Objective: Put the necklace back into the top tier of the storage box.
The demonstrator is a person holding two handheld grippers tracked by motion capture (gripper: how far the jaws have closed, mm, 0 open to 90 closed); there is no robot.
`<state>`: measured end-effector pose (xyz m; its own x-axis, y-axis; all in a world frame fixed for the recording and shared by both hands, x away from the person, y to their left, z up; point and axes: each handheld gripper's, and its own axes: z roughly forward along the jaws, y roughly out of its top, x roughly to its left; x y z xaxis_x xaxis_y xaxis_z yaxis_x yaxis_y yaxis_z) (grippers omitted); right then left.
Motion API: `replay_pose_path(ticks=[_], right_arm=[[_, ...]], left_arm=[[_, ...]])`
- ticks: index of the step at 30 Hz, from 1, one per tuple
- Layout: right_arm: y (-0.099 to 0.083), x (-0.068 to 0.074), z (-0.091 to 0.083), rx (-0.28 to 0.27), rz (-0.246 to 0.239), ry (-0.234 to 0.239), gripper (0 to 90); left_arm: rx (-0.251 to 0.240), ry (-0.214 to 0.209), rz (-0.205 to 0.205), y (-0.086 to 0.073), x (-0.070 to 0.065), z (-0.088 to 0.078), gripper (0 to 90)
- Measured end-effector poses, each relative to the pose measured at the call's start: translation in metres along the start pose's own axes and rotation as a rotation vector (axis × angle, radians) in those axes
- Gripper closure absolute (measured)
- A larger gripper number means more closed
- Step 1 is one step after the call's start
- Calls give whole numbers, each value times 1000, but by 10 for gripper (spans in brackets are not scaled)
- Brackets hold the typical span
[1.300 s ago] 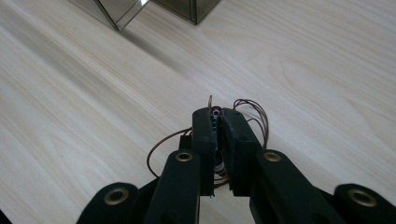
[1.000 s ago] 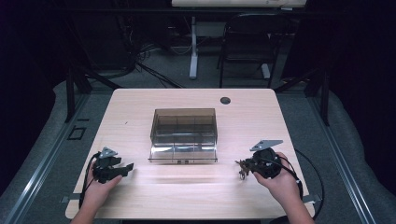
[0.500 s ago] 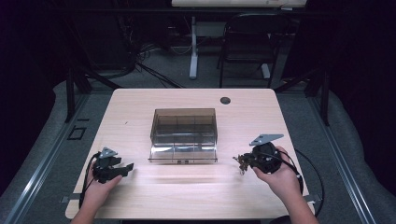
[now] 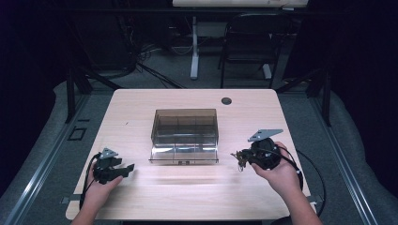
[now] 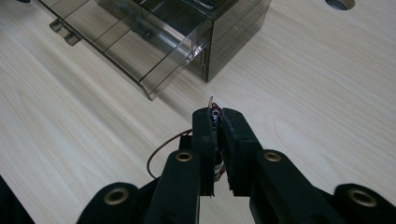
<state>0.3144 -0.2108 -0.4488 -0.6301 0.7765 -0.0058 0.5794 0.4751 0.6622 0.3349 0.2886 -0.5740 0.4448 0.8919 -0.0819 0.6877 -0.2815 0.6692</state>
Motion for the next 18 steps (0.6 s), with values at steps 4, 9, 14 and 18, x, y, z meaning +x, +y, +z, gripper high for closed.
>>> replay_pose_path(ticks=[4,9,14,18], right_arm=[[5,1,-2,-3,-4,3,843],[14,3,-7,-6,-23,6,843],[22,5,-12,-23,-25,13,843],[28,6,-15,-21,-38,16,843]], left_arm=[[2,-2,1,0,0,0,366],[2,-2,1,0,0,0,366],[3,-2,3,0,0,0,366],[3,-2,6,0,0,0,366]])
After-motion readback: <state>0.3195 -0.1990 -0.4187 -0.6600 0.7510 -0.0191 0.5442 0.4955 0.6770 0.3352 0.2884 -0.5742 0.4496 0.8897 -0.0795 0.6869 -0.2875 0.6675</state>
